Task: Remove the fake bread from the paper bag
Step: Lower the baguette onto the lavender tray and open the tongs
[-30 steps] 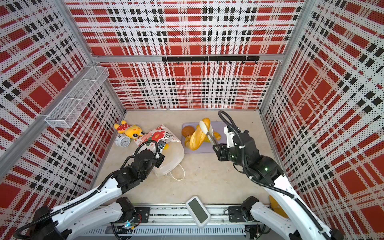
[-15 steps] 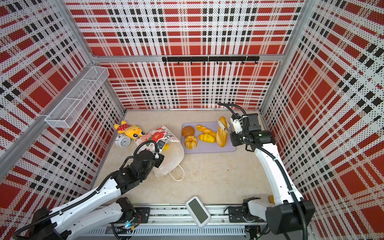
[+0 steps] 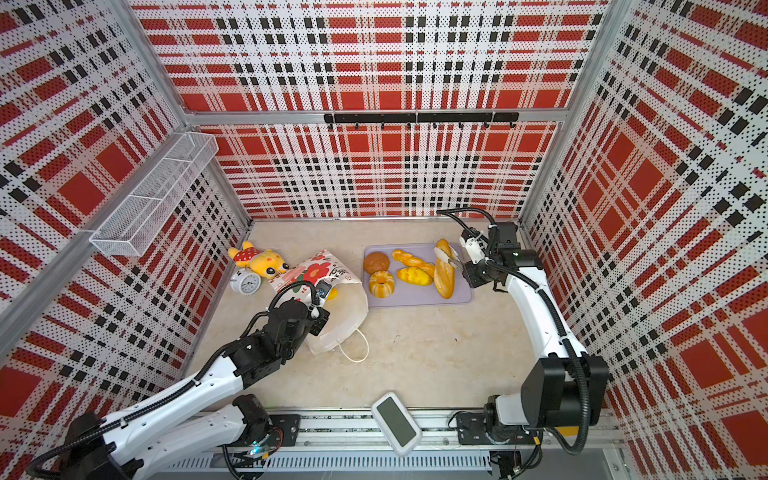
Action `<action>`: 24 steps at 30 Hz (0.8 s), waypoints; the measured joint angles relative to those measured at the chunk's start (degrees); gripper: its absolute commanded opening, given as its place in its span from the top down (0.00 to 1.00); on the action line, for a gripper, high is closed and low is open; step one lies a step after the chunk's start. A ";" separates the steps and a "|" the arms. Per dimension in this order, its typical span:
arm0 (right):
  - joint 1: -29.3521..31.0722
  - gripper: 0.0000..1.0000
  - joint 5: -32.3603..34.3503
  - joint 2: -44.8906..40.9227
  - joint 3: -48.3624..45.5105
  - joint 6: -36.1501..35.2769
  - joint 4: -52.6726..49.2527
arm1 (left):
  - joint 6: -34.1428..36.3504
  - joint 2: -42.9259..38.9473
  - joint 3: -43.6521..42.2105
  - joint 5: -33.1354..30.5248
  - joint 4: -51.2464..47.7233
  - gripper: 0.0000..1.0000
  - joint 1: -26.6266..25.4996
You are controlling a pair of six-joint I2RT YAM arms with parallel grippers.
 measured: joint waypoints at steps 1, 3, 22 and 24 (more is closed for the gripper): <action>-0.15 1.00 0.04 0.31 0.00 0.04 0.39 | -0.02 0.00 0.00 0.00 0.00 1.00 -0.02; -0.31 1.00 0.31 1.11 0.00 0.22 1.14 | -0.04 0.00 0.00 0.00 0.00 1.00 0.00; -2.25 0.64 8.28 11.93 0.11 8.15 7.78 | -0.20 -0.42 0.00 0.02 -0.24 1.00 -0.07; -2.49 0.63 7.89 12.20 0.33 9.01 7.69 | -0.20 -0.42 0.00 0.02 -0.26 1.00 -0.07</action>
